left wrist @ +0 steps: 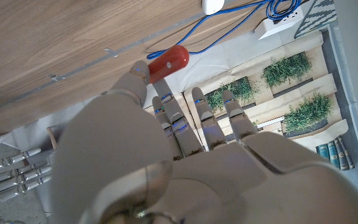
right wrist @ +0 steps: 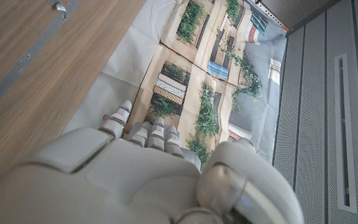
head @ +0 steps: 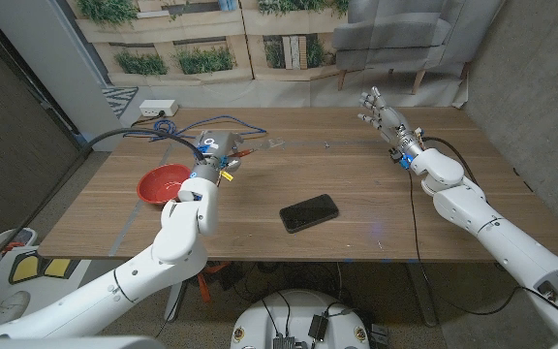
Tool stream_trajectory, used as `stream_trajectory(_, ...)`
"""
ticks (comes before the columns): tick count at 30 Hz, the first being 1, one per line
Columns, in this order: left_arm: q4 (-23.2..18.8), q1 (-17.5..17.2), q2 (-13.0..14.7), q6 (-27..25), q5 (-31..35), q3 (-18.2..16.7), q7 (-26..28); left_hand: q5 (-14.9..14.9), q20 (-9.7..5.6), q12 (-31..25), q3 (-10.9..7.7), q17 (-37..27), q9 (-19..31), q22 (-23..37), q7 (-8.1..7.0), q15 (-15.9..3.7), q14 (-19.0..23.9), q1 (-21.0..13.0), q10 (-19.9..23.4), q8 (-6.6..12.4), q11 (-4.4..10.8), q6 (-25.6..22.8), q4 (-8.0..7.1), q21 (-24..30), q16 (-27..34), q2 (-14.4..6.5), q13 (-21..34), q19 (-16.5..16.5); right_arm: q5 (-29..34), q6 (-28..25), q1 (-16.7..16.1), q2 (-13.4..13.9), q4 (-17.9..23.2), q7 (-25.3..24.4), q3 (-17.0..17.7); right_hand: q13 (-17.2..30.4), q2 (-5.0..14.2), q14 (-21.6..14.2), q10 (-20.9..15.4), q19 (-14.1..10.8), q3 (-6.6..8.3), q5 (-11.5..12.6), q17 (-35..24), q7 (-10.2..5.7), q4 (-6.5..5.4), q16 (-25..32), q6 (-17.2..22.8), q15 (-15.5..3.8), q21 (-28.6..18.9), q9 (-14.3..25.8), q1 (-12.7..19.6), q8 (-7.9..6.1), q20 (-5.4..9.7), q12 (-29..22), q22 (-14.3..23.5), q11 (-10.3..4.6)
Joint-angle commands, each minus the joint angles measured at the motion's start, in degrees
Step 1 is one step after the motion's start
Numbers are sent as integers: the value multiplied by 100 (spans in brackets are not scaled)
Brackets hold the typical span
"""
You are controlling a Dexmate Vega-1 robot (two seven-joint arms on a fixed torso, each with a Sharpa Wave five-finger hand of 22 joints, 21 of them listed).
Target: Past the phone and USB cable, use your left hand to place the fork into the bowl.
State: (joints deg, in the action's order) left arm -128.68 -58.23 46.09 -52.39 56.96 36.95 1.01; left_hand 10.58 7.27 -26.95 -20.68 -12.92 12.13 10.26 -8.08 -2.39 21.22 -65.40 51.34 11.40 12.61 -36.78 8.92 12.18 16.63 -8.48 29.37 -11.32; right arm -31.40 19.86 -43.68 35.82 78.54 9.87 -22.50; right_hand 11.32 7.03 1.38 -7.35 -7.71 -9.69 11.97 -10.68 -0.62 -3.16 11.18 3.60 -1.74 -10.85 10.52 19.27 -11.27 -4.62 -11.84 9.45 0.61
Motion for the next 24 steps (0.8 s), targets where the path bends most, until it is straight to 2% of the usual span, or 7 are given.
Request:
stream_trajectory(1,-9,-34,43,-104,67,-119,-90,3,22,-34,-18,-28,22,20,7,-728,49,-25,-6,-9,18,46,-15,-9,-3,-55,28,-45,-14,-37,33,23,-25,79,-27,31,6,-9,-34,-3,24,-18,-3,11,13,-3,36,-139,10,32,2,4,4,18,28,-32)
stream_trajectory(11,-80,-66,102,-162,126,-195,-139,-1,10,-59,-22,-28,24,21,0,-734,53,-17,-7,-2,20,34,-21,-6,-17,-56,55,-56,-31,-95,-4,37,18,12,-5,30,5,-11,-24,-4,30,-19,-2,7,17,-2,28,-136,9,31,6,6,0,22,28,-56)
stream_trajectory(24,-257,-343,200,-273,99,-394,24,-1,10,-76,-30,-30,25,23,9,-732,65,-14,-19,2,20,24,-22,-5,-30,-58,70,-63,19,-224,-4,60,112,-74,-32,30,7,-11,-23,-2,36,-20,-3,6,18,-2,27,-143,9,32,6,6,2,22,28,-43)
